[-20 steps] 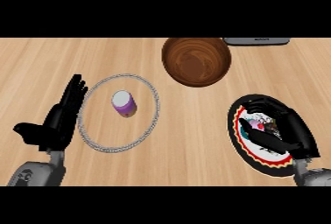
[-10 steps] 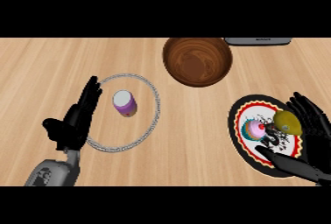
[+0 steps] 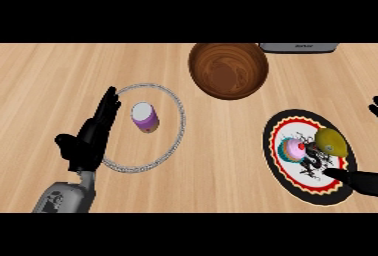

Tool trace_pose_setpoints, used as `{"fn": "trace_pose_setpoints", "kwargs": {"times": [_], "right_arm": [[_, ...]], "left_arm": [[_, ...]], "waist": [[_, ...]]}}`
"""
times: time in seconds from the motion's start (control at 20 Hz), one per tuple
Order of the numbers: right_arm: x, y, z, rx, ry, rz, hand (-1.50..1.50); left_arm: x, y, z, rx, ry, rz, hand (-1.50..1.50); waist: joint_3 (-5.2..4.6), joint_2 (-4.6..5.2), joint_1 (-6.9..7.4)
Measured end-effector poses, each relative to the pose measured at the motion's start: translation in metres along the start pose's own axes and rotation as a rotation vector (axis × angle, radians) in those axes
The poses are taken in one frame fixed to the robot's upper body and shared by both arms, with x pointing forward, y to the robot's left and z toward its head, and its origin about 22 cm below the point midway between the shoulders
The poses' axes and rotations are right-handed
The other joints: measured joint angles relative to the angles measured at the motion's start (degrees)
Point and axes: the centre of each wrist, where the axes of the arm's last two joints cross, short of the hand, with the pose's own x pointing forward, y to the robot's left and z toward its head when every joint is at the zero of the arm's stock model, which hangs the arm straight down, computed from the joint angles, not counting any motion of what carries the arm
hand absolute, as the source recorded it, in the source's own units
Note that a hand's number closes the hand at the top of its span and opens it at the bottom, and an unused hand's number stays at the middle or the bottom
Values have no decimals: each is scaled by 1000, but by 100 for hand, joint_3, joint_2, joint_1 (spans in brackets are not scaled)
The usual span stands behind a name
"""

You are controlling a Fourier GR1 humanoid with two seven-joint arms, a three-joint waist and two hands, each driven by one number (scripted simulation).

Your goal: Pick the cupcake from the plate and place it in the bowl

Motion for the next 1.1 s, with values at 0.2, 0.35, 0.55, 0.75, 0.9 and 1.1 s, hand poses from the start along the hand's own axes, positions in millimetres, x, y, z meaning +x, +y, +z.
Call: {"fn": "trace_pose_setpoints", "kwargs": {"times": [0.2,0.35,0.55,0.75,0.9,1.1], "right_arm": [[11,-6,-10,78,121,55,-150],[16,-1,-19,141,202,88,-150],[11,4,-27,208,299,136,-150],[-8,12,-28,267,342,148,-150],[-22,12,-24,287,341,132,-150],[-29,10,-19,292,332,98,-150]], "left_arm": [[2,-3,-1,0,-2,-6,0],[0,-2,4,-5,2,-7,0],[-2,1,4,-1,-3,-7,0],[-2,0,-1,3,-1,1,0],[-6,3,-2,0,-2,0,0],[-1,0,3,2,-4,-1,0]], "waist": [[1,4,18],[2,7,44],[2,8,42],[5,9,24],[5,6,12],[6,3,7]]}}
